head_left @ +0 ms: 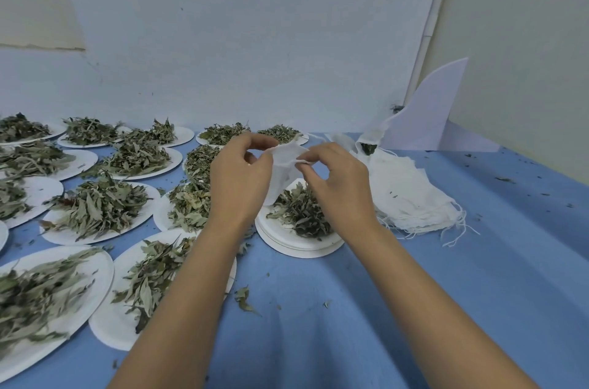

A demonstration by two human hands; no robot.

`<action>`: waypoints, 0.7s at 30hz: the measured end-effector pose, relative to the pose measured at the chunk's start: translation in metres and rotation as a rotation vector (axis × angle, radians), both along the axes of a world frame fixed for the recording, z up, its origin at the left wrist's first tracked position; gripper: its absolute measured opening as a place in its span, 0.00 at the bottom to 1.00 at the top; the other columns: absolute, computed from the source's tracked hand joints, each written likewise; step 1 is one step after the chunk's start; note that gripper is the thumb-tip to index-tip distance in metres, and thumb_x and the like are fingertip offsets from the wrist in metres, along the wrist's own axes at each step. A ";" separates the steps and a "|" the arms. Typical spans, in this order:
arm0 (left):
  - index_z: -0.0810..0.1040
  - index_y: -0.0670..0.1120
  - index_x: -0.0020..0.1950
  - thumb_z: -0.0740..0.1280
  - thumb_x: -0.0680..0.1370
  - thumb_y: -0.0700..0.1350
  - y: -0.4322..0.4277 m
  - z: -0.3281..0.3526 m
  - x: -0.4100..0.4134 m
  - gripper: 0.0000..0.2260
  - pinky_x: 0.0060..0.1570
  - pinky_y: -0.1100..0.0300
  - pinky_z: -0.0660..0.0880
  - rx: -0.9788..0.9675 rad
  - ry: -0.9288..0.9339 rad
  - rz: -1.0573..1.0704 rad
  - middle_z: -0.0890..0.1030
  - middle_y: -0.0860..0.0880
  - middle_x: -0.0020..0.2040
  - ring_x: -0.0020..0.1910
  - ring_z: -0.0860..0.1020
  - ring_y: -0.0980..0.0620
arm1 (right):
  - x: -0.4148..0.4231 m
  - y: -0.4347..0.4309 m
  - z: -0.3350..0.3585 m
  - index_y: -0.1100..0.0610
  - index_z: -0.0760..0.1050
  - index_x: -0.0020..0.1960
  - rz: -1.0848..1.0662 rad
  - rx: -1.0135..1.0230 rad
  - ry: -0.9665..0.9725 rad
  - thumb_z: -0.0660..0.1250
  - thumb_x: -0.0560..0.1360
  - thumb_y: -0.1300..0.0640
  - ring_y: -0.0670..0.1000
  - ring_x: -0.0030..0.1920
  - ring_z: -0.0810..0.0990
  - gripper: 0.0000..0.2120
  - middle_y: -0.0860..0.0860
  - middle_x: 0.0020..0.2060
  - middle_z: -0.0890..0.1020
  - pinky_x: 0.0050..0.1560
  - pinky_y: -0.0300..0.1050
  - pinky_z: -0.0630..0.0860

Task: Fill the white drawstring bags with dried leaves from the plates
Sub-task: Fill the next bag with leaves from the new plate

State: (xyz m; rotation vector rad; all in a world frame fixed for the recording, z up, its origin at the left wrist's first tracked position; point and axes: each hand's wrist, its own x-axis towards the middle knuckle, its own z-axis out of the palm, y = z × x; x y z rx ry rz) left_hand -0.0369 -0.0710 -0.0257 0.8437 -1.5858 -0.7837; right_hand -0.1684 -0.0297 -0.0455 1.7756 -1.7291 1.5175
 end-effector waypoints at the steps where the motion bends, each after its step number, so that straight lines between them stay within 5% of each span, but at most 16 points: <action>1: 0.76 0.55 0.53 0.64 0.74 0.38 0.000 0.000 0.002 0.13 0.44 0.73 0.68 -0.032 -0.056 -0.058 0.77 0.56 0.54 0.49 0.73 0.57 | -0.001 0.000 0.000 0.59 0.81 0.45 0.006 -0.004 -0.017 0.69 0.74 0.61 0.45 0.46 0.78 0.02 0.48 0.44 0.82 0.48 0.35 0.70; 5: 0.60 0.63 0.69 0.65 0.65 0.49 -0.004 -0.005 0.006 0.33 0.61 0.60 0.58 -0.049 -0.277 -0.274 0.63 0.58 0.68 0.69 0.56 0.58 | -0.005 0.002 0.004 0.59 0.82 0.46 0.061 -0.044 -0.059 0.70 0.73 0.62 0.43 0.47 0.77 0.03 0.47 0.43 0.82 0.49 0.31 0.71; 9: 0.52 0.64 0.73 0.75 0.67 0.49 -0.003 -0.011 0.003 0.43 0.70 0.51 0.51 -0.315 -0.460 -0.090 0.54 0.64 0.70 0.73 0.52 0.54 | -0.011 0.005 0.007 0.59 0.82 0.47 0.136 -0.025 0.023 0.71 0.72 0.63 0.43 0.47 0.80 0.05 0.46 0.43 0.83 0.51 0.36 0.74; 11: 0.57 0.63 0.70 0.76 0.67 0.47 -0.004 -0.013 0.000 0.39 0.70 0.47 0.51 -0.436 -0.443 -0.036 0.49 0.60 0.75 0.74 0.53 0.48 | -0.013 0.006 0.009 0.59 0.82 0.47 0.165 0.011 0.067 0.71 0.72 0.64 0.43 0.47 0.80 0.05 0.48 0.43 0.84 0.51 0.39 0.75; 16: 0.77 0.56 0.56 0.73 0.67 0.45 -0.005 -0.012 -0.005 0.18 0.66 0.44 0.52 -0.595 -0.435 0.039 0.55 0.57 0.76 0.71 0.53 0.51 | -0.016 0.009 0.014 0.55 0.83 0.46 0.237 0.158 0.000 0.71 0.72 0.64 0.36 0.54 0.78 0.06 0.41 0.46 0.83 0.54 0.25 0.68; 21: 0.74 0.56 0.62 0.76 0.65 0.56 -0.013 -0.013 0.002 0.27 0.69 0.45 0.49 -0.467 -0.564 0.134 0.56 0.56 0.76 0.71 0.51 0.53 | -0.019 0.013 0.018 0.51 0.84 0.46 0.321 0.136 -0.161 0.72 0.72 0.62 0.35 0.50 0.80 0.08 0.37 0.43 0.83 0.53 0.30 0.73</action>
